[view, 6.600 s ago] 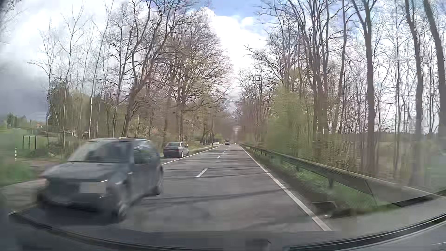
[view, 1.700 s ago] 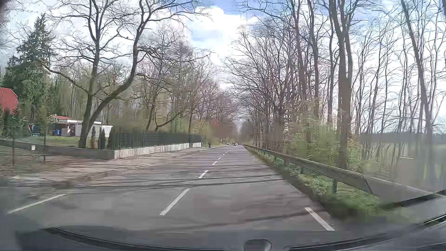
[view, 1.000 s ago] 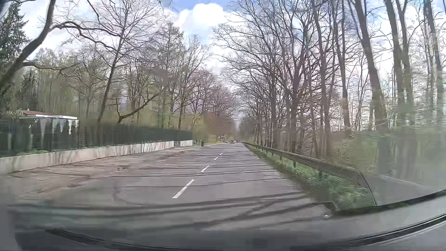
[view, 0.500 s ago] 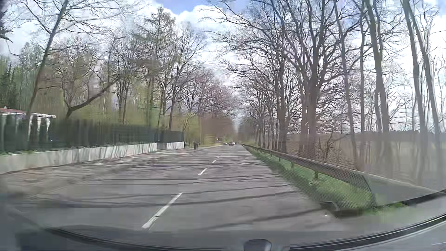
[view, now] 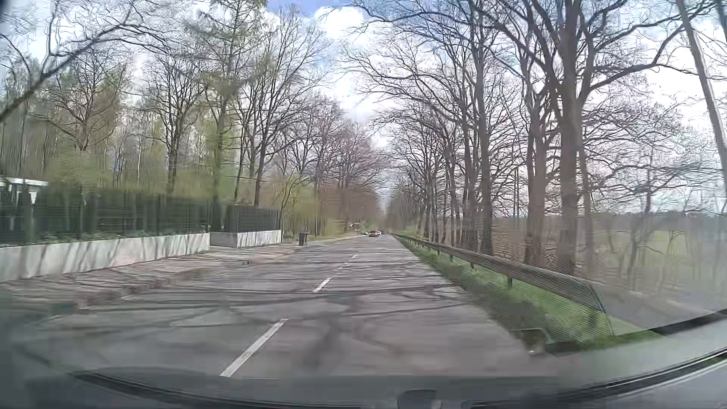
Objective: Follow the waypoints while adhering to traffic rules and regulations
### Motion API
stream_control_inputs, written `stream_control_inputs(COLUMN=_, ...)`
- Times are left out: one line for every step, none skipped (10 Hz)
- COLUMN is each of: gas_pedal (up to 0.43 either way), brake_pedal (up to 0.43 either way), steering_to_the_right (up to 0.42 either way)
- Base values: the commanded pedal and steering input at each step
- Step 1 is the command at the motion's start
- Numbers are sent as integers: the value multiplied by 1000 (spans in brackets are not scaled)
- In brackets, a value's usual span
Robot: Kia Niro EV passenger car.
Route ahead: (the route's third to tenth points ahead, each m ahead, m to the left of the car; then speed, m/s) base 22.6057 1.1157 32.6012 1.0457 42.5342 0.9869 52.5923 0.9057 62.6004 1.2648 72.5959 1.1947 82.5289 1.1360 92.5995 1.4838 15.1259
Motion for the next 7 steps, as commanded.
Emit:
stream_control_inputs(gas_pedal=0, brake_pedal=6, steering_to_the_right=3)
stream_control_inputs(gas_pedal=0, brake_pedal=0, steering_to_the_right=3)
stream_control_inputs(gas_pedal=0, brake_pedal=0, steering_to_the_right=3)
stream_control_inputs(gas_pedal=28, brake_pedal=0, steering_to_the_right=3)
stream_control_inputs(gas_pedal=28, brake_pedal=0, steering_to_the_right=2)
stream_control_inputs(gas_pedal=28, brake_pedal=0, steering_to_the_right=2)
stream_control_inputs(gas_pedal=39, brake_pedal=0, steering_to_the_right=2)
